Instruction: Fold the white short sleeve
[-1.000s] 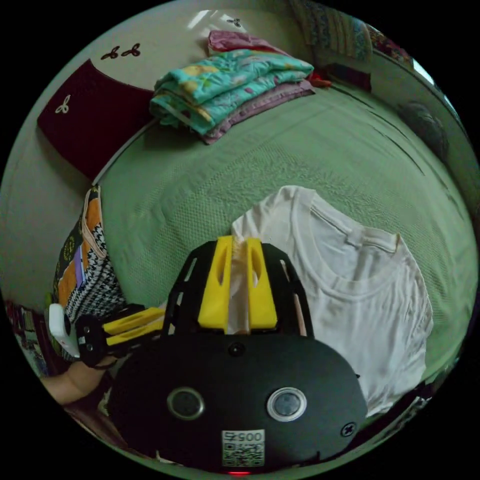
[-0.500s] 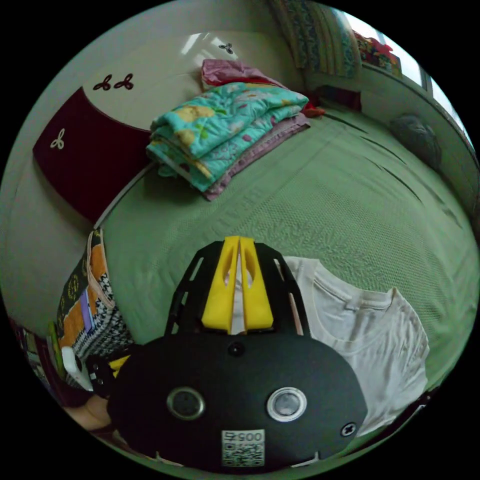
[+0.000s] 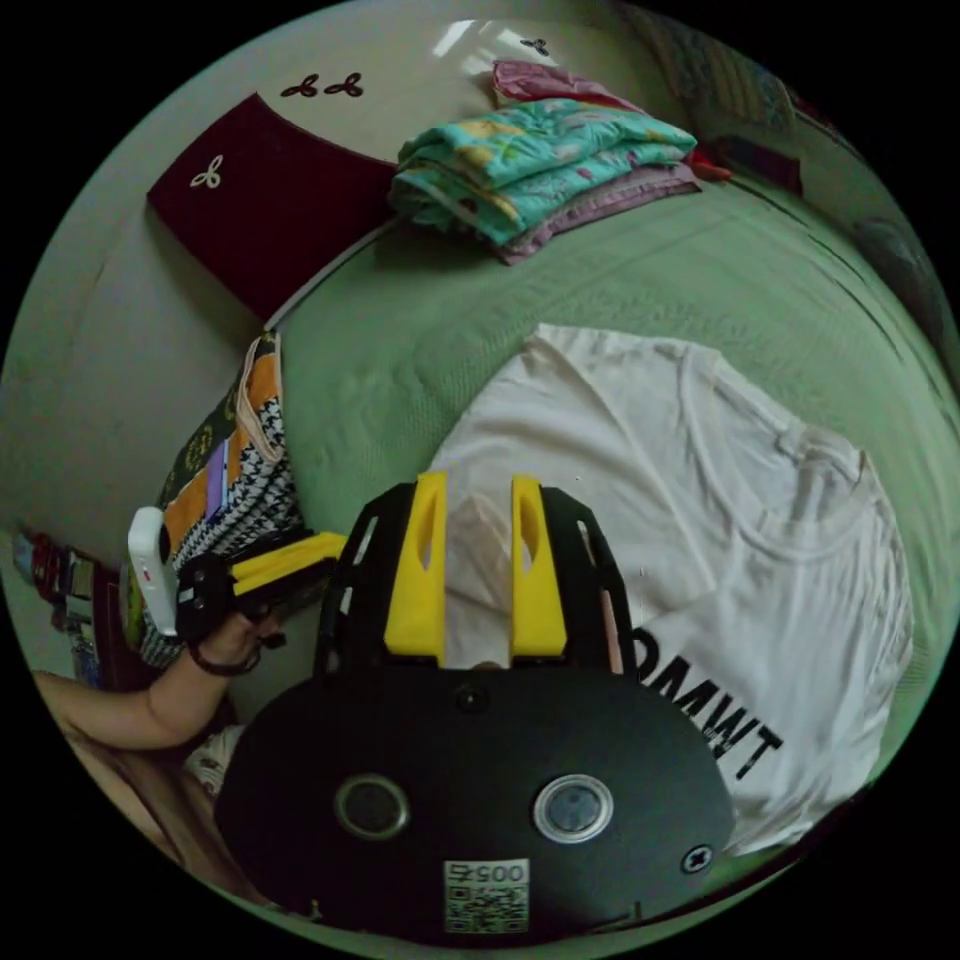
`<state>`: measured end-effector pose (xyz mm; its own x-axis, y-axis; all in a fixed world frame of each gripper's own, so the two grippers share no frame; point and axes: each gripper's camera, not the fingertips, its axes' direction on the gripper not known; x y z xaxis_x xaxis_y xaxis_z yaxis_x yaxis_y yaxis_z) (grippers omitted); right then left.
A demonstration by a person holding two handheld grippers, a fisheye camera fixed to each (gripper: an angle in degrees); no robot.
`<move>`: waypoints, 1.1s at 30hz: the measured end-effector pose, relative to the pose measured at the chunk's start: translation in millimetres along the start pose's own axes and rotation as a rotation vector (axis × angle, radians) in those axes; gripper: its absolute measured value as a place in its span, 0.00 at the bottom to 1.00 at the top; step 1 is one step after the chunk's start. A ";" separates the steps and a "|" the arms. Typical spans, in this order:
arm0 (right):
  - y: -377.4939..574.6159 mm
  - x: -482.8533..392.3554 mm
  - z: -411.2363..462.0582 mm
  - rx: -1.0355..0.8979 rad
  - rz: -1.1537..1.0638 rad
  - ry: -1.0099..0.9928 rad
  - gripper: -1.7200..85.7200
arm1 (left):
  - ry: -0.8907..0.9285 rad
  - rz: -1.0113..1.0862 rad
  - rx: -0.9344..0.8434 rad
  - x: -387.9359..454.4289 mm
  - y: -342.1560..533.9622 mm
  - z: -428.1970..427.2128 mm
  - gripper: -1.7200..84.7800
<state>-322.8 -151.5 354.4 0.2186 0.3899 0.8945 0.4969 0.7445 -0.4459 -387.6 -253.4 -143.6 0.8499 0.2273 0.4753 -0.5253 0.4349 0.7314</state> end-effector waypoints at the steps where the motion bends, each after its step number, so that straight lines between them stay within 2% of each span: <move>1: 2.2 -4.7 5.8 -0.015 0.018 0.028 0.12 | 0.000 -0.005 -0.004 4.7 3.8 -1.9 0.01; 6: 12.1 -24.5 21.6 -0.061 0.048 0.188 0.07 | -0.015 -0.013 -0.037 22.4 15.4 -14.4 0.01; 7: 18.1 -29.8 15.7 -0.044 0.047 0.178 0.04 | -0.017 -0.011 -0.032 28.1 18.1 -20.2 0.01; 10: 47.4 -42.6 -8.7 0.024 0.038 0.151 0.02 | -0.032 0.003 -0.019 44.9 24.6 -33.1 0.01; 13: 89.0 -48.2 -22.1 0.024 0.065 0.163 0.01 | -0.030 0.016 -0.029 64.8 30.3 -38.2 0.01; 18: 156.4 -38.2 -19.6 -0.099 0.166 0.178 0.01 | -0.017 0.068 -0.032 109.4 38.7 -41.7 0.01; 26: 259.8 -18.2 -82.6 0.008 0.258 0.356 0.01 | 0.018 0.179 -0.019 192.4 34.1 -39.6 0.01; 33: 332.0 20.1 -114.1 0.040 0.413 0.461 0.01 | 0.074 0.352 -0.035 304.4 -1.6 2.6 0.01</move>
<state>-57.7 41.6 227.9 0.7305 0.3825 0.5657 0.2645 0.6053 -0.7508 -128.1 -187.2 1.1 0.6187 0.4300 0.6575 -0.7856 0.3485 0.5113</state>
